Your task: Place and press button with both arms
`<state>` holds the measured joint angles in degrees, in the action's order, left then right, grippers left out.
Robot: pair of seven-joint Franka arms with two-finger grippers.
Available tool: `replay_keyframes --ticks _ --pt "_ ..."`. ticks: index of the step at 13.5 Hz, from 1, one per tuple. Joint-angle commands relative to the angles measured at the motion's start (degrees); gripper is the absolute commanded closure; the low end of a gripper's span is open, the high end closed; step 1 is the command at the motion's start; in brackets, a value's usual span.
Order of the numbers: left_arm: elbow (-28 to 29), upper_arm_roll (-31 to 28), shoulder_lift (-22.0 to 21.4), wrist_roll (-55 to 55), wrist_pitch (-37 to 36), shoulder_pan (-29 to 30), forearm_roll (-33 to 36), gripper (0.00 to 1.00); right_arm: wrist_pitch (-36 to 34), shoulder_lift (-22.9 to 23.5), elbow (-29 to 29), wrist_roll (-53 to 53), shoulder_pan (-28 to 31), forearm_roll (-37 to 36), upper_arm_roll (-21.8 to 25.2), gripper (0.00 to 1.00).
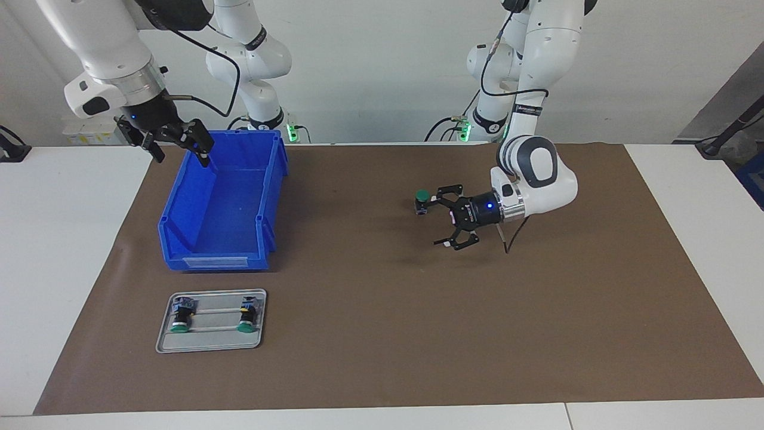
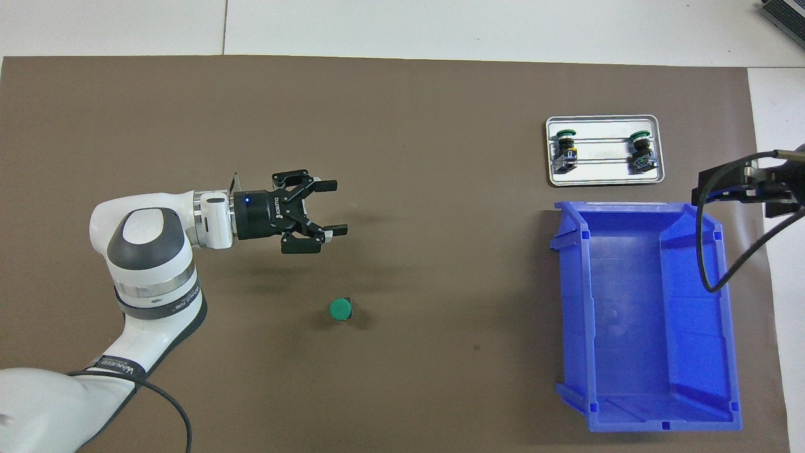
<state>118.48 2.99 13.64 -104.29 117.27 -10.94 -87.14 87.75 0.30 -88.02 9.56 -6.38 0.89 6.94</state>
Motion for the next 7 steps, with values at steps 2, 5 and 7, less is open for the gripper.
replay_keyframes --ticks 2,5,7 --pt "-7.98 -1.05 -1.15 18.1 6.13 1.61 22.48 0.0 0.14 -0.56 -0.75 -1.21 0.66 0.96 -0.52 0.0" --pt "-12.3 -1.58 -3.34 28.49 5.07 7.41 43.04 0.0 0.14 -0.56 -0.75 -1.21 0.66 0.96 -0.52 0.0" --pt "-12.3 -2.37 -6.68 31.15 4.64 11.8 52.65 0.0 0.23 -0.56 -0.75 -1.21 0.66 0.96 -0.52 0.0"
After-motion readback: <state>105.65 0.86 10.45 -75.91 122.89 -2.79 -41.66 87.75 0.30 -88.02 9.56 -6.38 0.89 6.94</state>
